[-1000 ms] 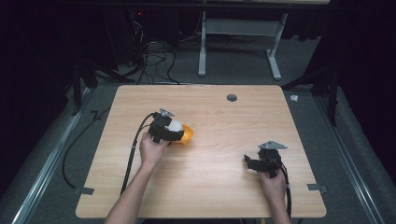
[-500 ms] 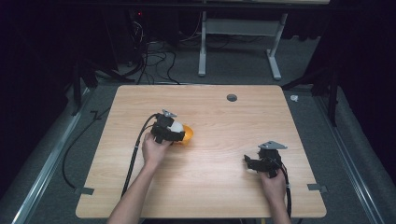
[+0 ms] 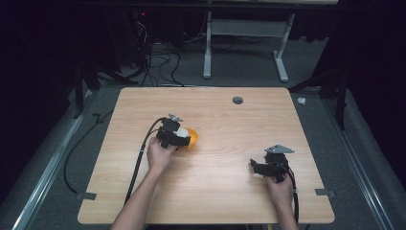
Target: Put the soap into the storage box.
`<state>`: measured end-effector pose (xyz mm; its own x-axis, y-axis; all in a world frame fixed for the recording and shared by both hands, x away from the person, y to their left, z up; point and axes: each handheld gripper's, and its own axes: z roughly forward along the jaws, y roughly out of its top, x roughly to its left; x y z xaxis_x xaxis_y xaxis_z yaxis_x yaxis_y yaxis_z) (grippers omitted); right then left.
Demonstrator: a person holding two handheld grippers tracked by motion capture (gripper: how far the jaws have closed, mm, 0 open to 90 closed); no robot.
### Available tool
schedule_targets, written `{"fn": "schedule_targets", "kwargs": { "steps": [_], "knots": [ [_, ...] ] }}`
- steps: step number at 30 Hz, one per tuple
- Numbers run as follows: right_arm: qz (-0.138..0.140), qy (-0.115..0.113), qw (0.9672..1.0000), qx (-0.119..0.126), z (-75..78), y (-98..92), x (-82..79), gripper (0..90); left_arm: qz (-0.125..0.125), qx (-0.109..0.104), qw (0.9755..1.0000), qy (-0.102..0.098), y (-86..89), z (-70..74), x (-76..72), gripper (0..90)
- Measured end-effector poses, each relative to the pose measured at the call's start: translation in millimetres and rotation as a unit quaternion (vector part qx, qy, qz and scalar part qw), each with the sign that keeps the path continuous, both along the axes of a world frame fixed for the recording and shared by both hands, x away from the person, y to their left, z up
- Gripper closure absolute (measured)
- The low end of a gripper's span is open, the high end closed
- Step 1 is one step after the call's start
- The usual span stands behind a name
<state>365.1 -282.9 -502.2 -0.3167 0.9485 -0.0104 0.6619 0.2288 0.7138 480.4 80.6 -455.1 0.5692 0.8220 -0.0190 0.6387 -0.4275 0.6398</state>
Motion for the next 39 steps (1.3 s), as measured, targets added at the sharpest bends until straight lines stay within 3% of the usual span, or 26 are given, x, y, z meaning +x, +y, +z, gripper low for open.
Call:
{"fn": "schedule_targets", "kwargs": {
  "steps": [4,11,19,28,35,39],
  "knots": [
    [0.000,0.000,1.0000,0.000,0.0,0.0,0.0,22.6,0.001,-0.001,1.0000,-0.005,0.1,2.1,-1.1,23.6],
    [0.000,0.000,1.0000,0.000,0.0,0.1,0.0,22.6,0.003,-0.036,0.9989,-0.030,10.0,18.7,-6.4,25.0],
    [0.000,0.000,1.0000,0.000,0.0,0.1,0.0,22.6,-0.006,-0.031,0.9989,-0.033,17.4,26.4,-13.2,24.5],
    [0.000,0.000,1.0000,0.000,0.0,0.1,0.0,22.6,-0.008,-0.044,0.9984,-0.035,25.6,30.3,-19.1,24.4],
    [0.000,0.000,1.0000,0.000,0.0,0.1,0.0,22.7,-0.009,-0.031,0.9986,-0.041,30.7,30.4,-24.7,24.4],
    [0.000,0.000,1.0000,-0.001,0.0,0.2,0.0,22.6,-0.004,-0.036,0.9984,-0.044,39.1,33.0,-28.4,24.4]
  ]
}}
